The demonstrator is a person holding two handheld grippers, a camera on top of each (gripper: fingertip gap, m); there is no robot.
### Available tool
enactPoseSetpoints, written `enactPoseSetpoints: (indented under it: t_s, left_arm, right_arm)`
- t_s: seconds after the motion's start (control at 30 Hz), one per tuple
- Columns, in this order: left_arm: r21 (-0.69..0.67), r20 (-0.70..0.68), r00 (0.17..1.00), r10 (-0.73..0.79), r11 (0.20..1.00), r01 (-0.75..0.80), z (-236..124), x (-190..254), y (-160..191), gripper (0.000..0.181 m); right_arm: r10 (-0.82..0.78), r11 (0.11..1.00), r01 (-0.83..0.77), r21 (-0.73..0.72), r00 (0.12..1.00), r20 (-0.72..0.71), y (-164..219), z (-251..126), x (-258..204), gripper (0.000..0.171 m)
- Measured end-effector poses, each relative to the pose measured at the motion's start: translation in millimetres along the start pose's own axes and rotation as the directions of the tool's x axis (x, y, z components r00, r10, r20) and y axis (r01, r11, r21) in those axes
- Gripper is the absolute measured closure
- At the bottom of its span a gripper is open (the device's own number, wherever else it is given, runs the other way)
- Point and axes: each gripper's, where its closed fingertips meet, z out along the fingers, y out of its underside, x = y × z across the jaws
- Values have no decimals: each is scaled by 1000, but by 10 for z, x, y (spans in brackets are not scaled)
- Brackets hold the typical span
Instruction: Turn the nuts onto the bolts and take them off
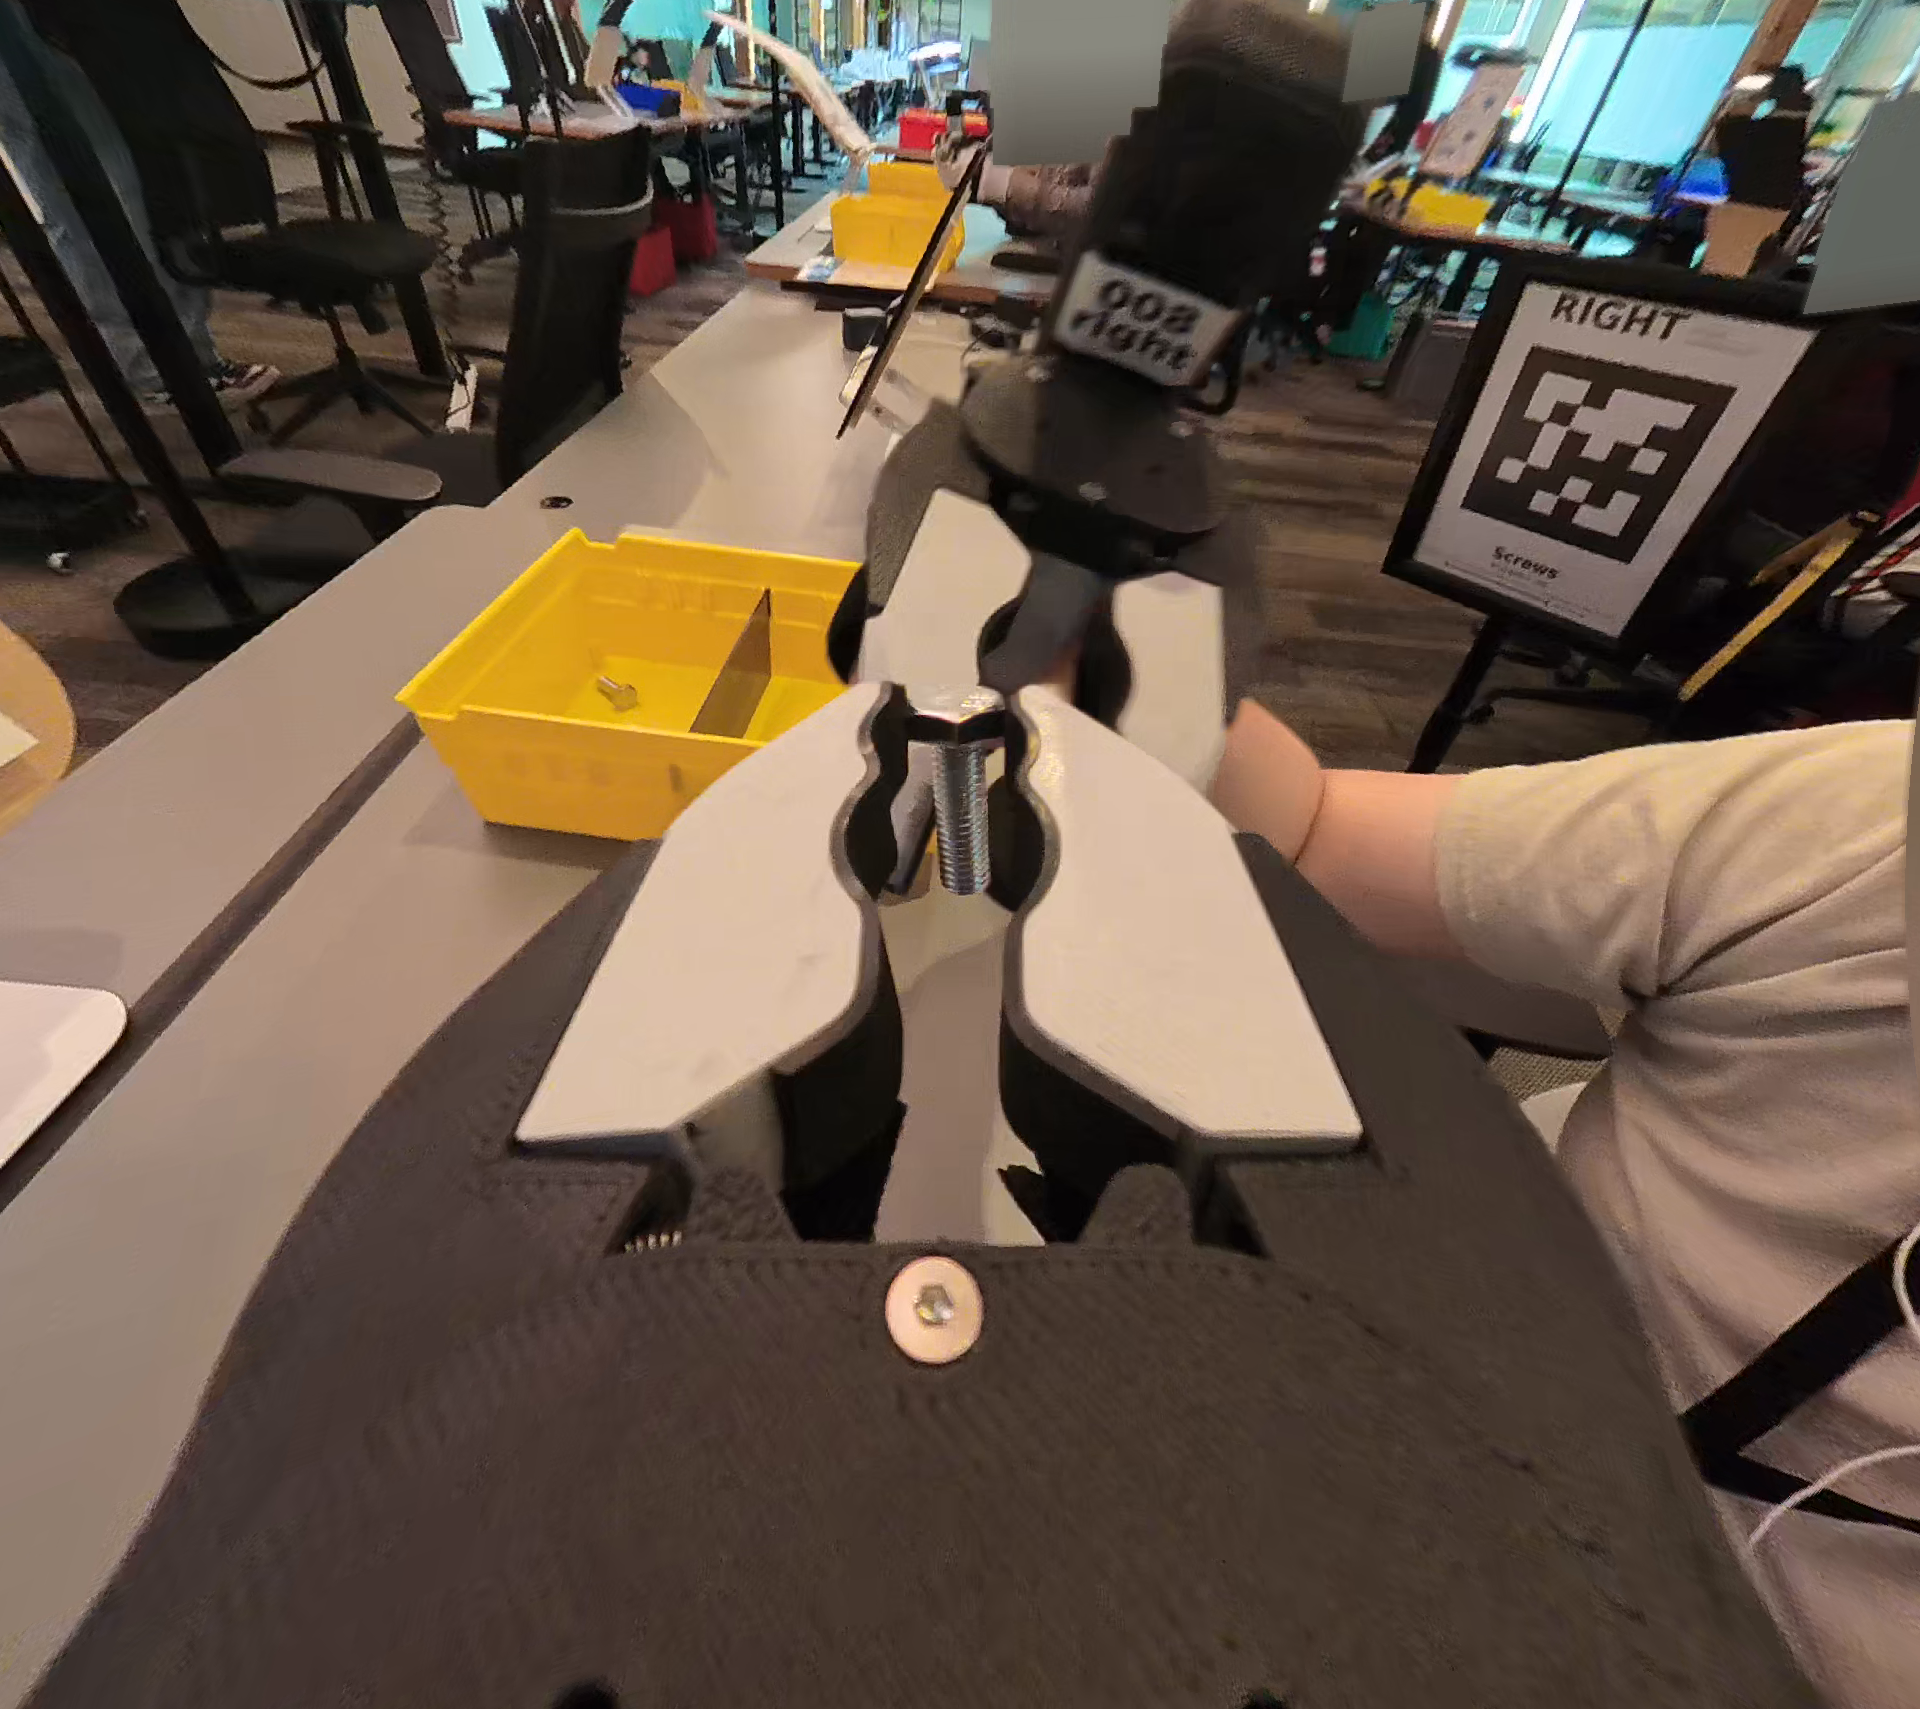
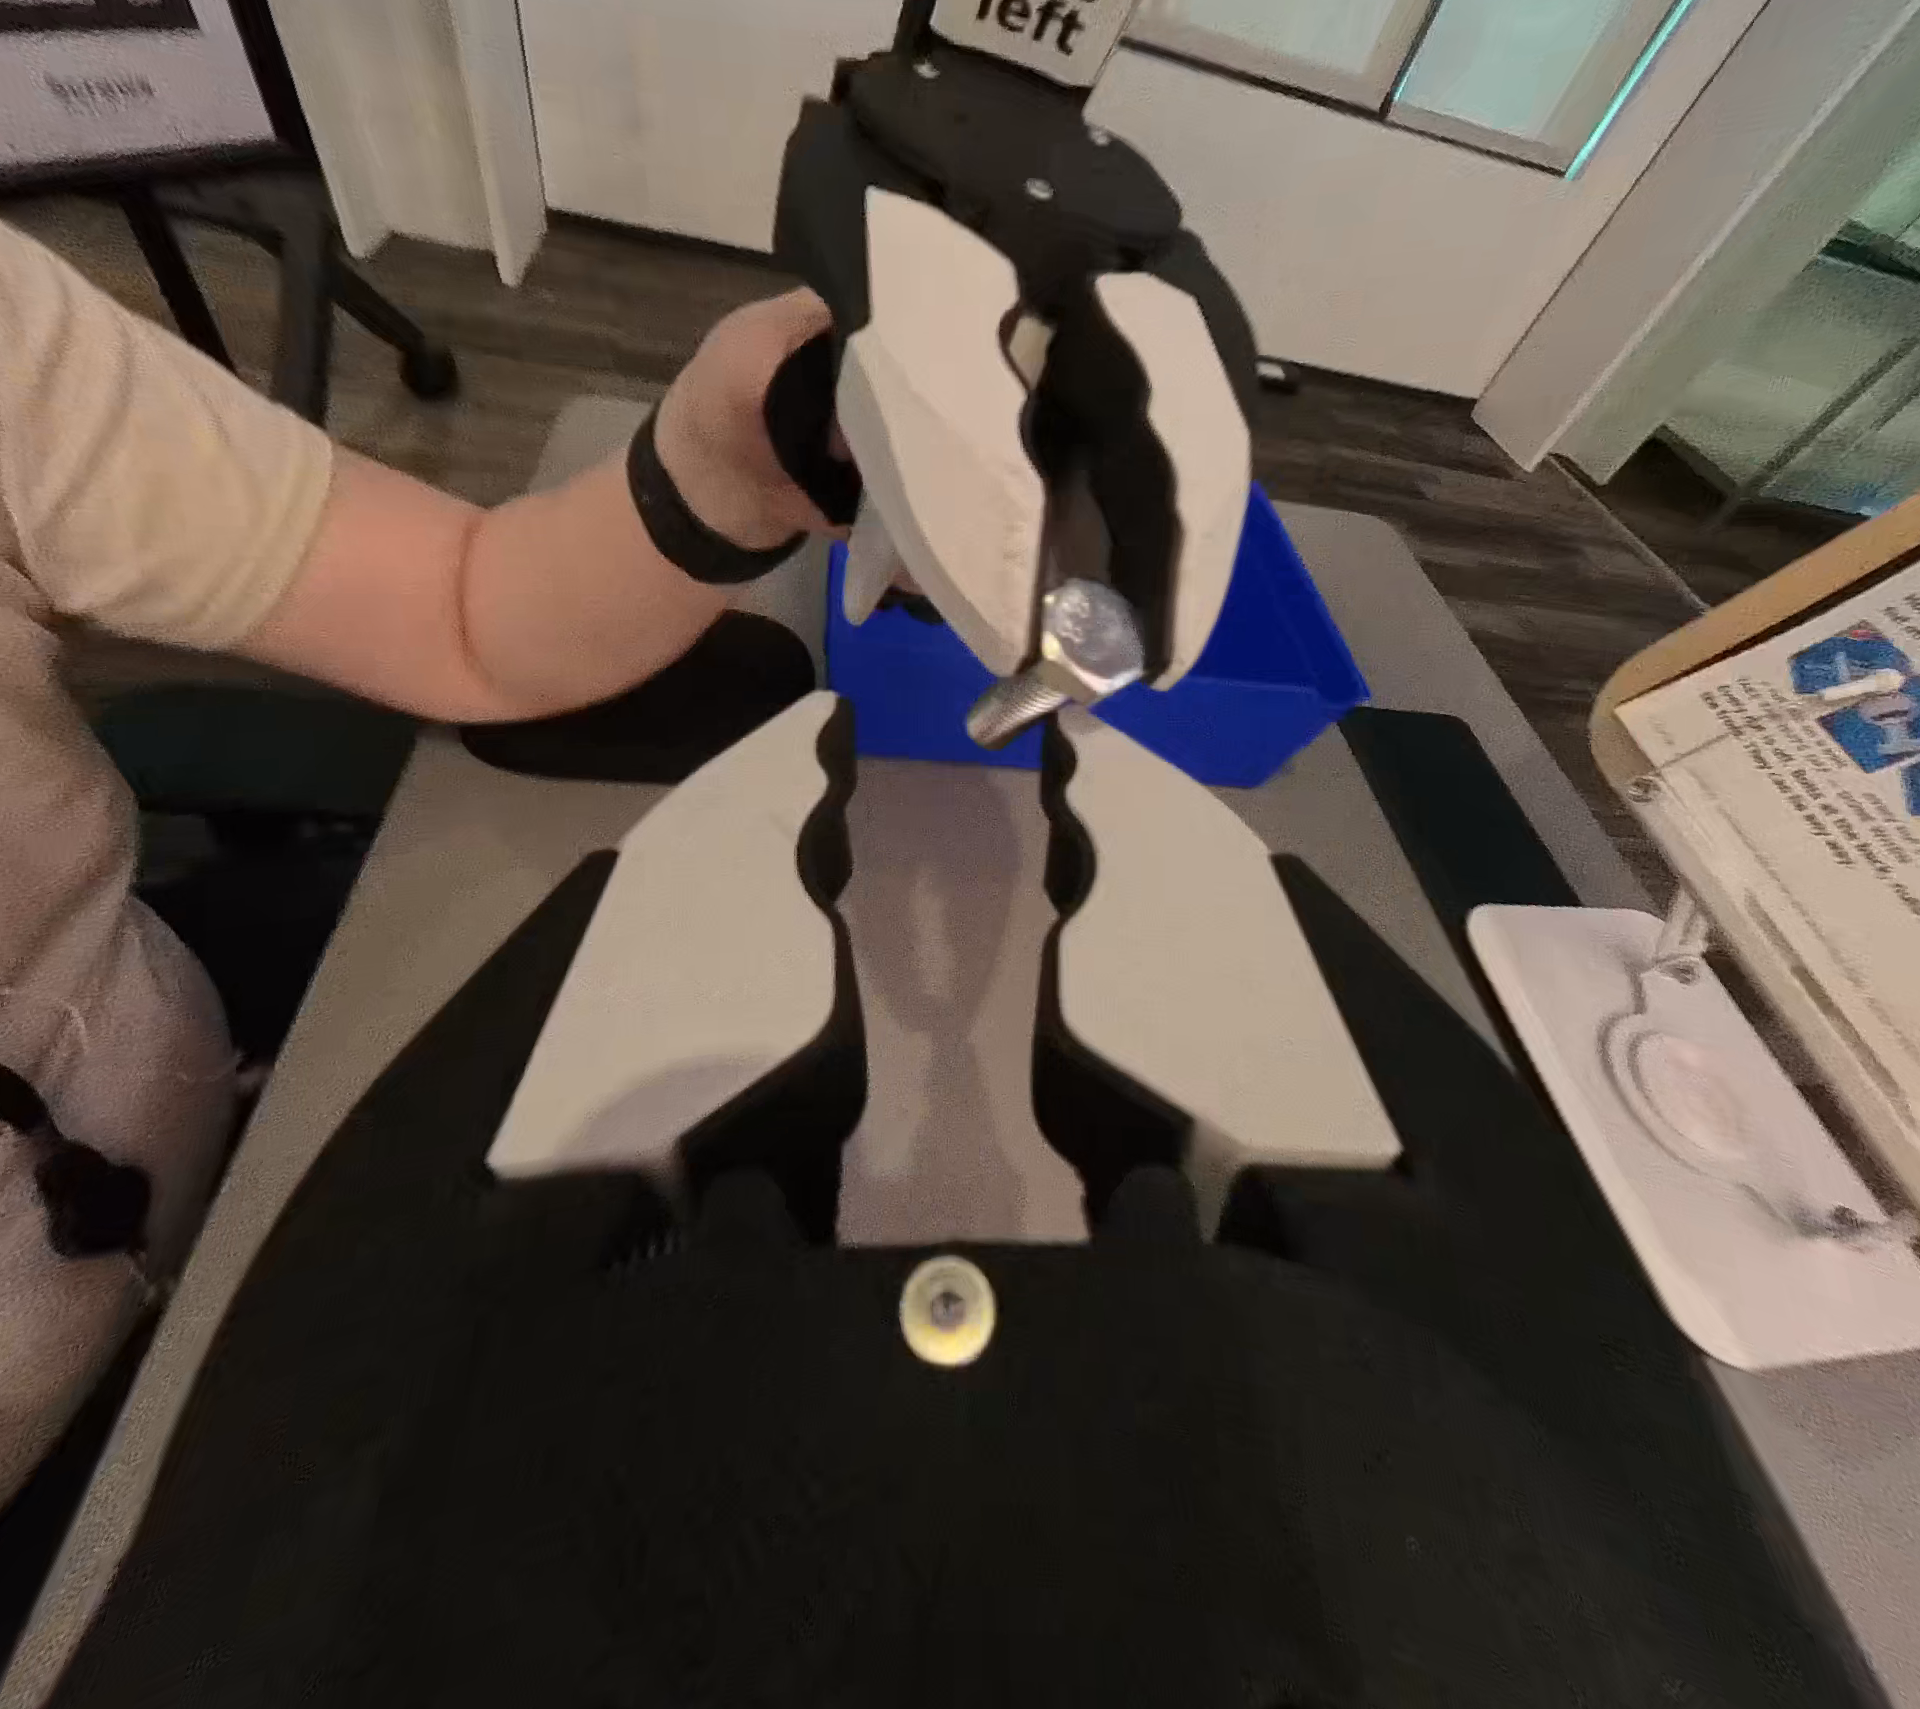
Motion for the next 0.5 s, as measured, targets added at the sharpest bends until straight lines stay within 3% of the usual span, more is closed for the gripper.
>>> enactPoseSetpoints:
  t_s: [0.03,0.13,0.17,0.27,0.37,0.5]
  left_arm:
    - [11,-18,1000,-6,1000,6,-19,22,-20,164]
    - [20,12,999,-36,999,36,-87,-56,-28,162]
    - [14,18,998,-65,998,64,-115,-83,-23,151]
    - [32,16,991,-131,991,130,-234,-134,-54,139]
    - [53,8,986,-164,985,164,-329,-155,-92,144]
    - [-11,74,983,-165,986,166,-368,-246,11,144]
  right_arm:
    - [30,999,-30,29,1000,-5,-24,0,57,156]
    - [76,997,-76,15,997,-29,43,-23,192,161]
    - [61,998,-62,-21,996,-64,119,-61,271,161]
    - [-40,983,-22,-181,943,-330,463,-476,810,161]
    - [-97,904,-199,-377,765,-637,1177,-1279,1518,161]
    - [-37,627,-635,-451,554,-832,2466,-2119,1878,160]
